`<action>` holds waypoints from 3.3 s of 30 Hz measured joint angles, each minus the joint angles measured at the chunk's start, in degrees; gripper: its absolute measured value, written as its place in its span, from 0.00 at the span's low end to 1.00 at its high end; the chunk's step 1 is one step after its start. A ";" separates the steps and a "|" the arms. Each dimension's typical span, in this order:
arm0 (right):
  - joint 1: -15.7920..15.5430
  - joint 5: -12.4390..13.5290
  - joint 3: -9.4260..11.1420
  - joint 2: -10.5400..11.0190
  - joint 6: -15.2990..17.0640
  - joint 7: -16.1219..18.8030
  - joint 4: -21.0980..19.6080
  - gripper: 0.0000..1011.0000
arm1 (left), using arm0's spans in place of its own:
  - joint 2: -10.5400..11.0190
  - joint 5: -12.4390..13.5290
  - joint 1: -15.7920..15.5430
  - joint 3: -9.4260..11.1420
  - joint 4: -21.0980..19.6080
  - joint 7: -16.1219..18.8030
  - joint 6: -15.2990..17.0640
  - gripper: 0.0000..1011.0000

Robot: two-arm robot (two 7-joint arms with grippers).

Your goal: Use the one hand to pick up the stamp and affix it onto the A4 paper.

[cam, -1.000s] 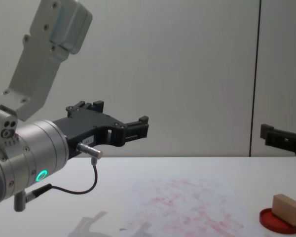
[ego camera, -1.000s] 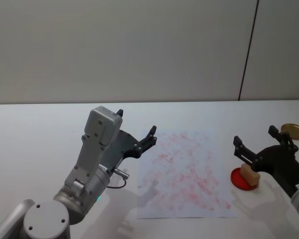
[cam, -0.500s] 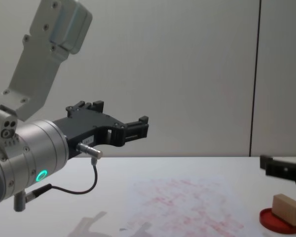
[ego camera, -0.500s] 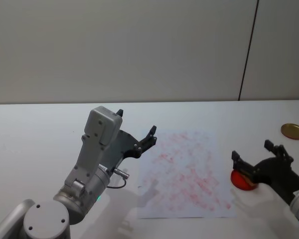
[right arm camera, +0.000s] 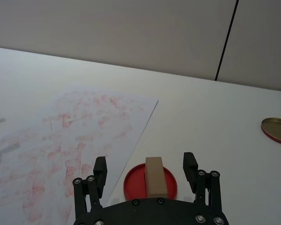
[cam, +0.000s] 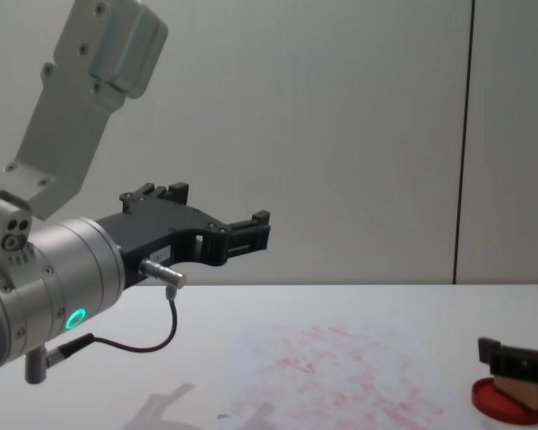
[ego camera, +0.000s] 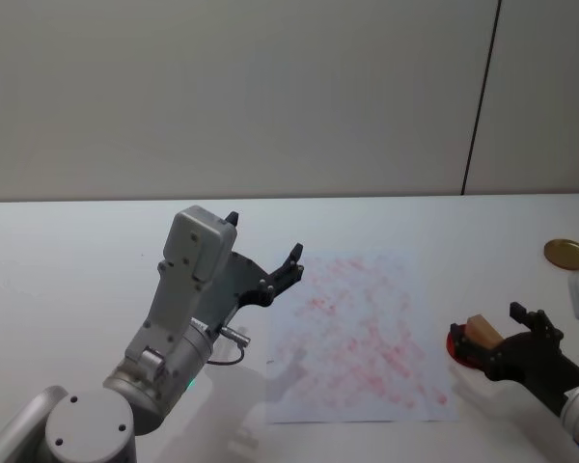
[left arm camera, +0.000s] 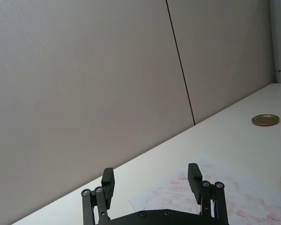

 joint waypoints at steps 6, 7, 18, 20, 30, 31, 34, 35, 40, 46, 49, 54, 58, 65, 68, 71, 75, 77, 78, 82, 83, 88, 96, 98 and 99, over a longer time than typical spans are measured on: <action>0.74 -0.10 0.00 -0.26 0.75 0.68 1.83 0.99 | 0.00 0.00 0.00 0.00 0.00 0.00 0.00 0.98; 0.84 -0.10 0.00 -0.29 0.83 0.75 2.05 0.99 | 0.00 0.00 0.00 0.00 0.00 0.00 0.00 0.98; 2.13 -0.12 -0.07 -0.95 1.56 1.51 4.78 0.75 | 0.00 0.00 0.00 0.00 0.00 0.00 0.00 0.98; 2.23 -0.13 -0.09 -1.01 1.56 1.56 5.00 0.70 | 0.00 0.00 0.00 0.00 0.00 0.00 0.00 0.98; 2.45 -0.64 -0.20 -1.23 0.60 1.79 5.90 0.38 | 0.00 0.00 0.00 0.00 0.00 0.00 0.00 0.98; 2.45 -0.78 -0.21 -1.23 0.34 1.81 5.95 0.34 | 0.00 0.00 0.00 0.00 0.00 0.00 0.00 0.98; 2.44 -1.17 -0.24 -1.23 -0.35 1.83 5.99 0.24 | 0.00 0.00 0.00 0.00 0.00 0.00 0.00 0.98; 2.42 -1.27 -0.25 -1.23 -0.50 1.83 5.99 0.23 | 0.00 0.00 0.00 0.00 0.00 0.00 0.00 0.98; 2.35 -2.17 -0.32 -1.22 -1.94 1.78 5.89 0.22 | 0.00 0.00 0.00 0.00 0.00 0.00 0.00 0.98; 2.31 -2.89 -0.47 -1.26 -3.34 2.11 5.20 0.22 | 0.00 0.00 0.00 0.00 0.00 0.00 0.00 0.98; 2.31 -2.90 -0.59 -1.36 -3.69 2.81 4.79 0.22 | 0.00 0.00 0.00 0.00 0.00 0.00 0.00 0.98; 2.39 -2.77 -0.89 -1.56 -3.79 4.37 4.26 0.22 | 0.00 0.00 0.00 0.00 0.00 0.00 0.00 0.98; 2.42 -2.54 -1.39 -1.89 -3.34 5.90 3.79 0.22 | 0.00 0.00 0.00 0.00 0.00 0.00 0.00 0.98; 2.35 -2.70 -2.39 -2.51 -2.31 7.84 3.51 0.22 | 0.00 0.00 0.00 0.00 0.00 0.00 0.00 0.98; 2.29 -3.02 -2.75 -2.73 -1.94 8.24 3.51 0.22 | 0.00 0.00 0.00 0.00 0.00 0.00 0.00 0.98; 2.23 -3.58 -3.18 -2.97 -1.37 8.67 3.64 0.22 | 0.00 0.00 0.00 0.00 0.00 0.00 0.00 0.98; 2.19 -4.24 -3.52 -3.14 -0.80 8.93 3.92 0.22 | 0.00 0.00 0.00 0.00 0.00 0.00 0.00 0.98; 2.17 -4.46 -3.62 -3.17 -0.63 8.98 4.05 0.22 | 0.00 0.00 0.00 0.00 0.00 0.00 0.00 0.98; 2.16 -4.55 -3.68 -3.20 -0.55 9.01 4.11 0.22 | 0.00 0.00 0.00 0.00 0.00 0.00 0.00 0.98; 2.10 -5.13 -3.90 -3.25 -0.07 9.12 4.42 0.22 | 0.00 0.00 0.00 0.00 0.00 0.00 0.00 0.98; 2.10 -5.20 -3.92 -3.25 0.01 9.13 4.49 0.22 | 0.00 0.00 0.00 0.00 0.00 0.00 0.00 0.98; 2.13 -5.56 -4.01 -3.25 0.53 9.27 4.72 0.22 | 0.00 0.00 0.00 0.00 0.00 0.00 0.00 0.98; 2.42 -5.62 -4.02 -3.24 1.25 9.58 4.96 0.22 | 0.00 0.00 0.00 0.00 0.00 0.00 0.00 0.98; 2.51 -5.60 -4.01 -3.25 1.50 9.67 5.01 0.22 | 0.00 0.00 0.00 0.00 0.00 0.00 0.00 0.98; 2.52 -5.58 -4.01 -3.25 1.59 9.70 5.03 0.22 | 0.00 0.00 0.00 0.00 0.00 0.00 0.00 0.98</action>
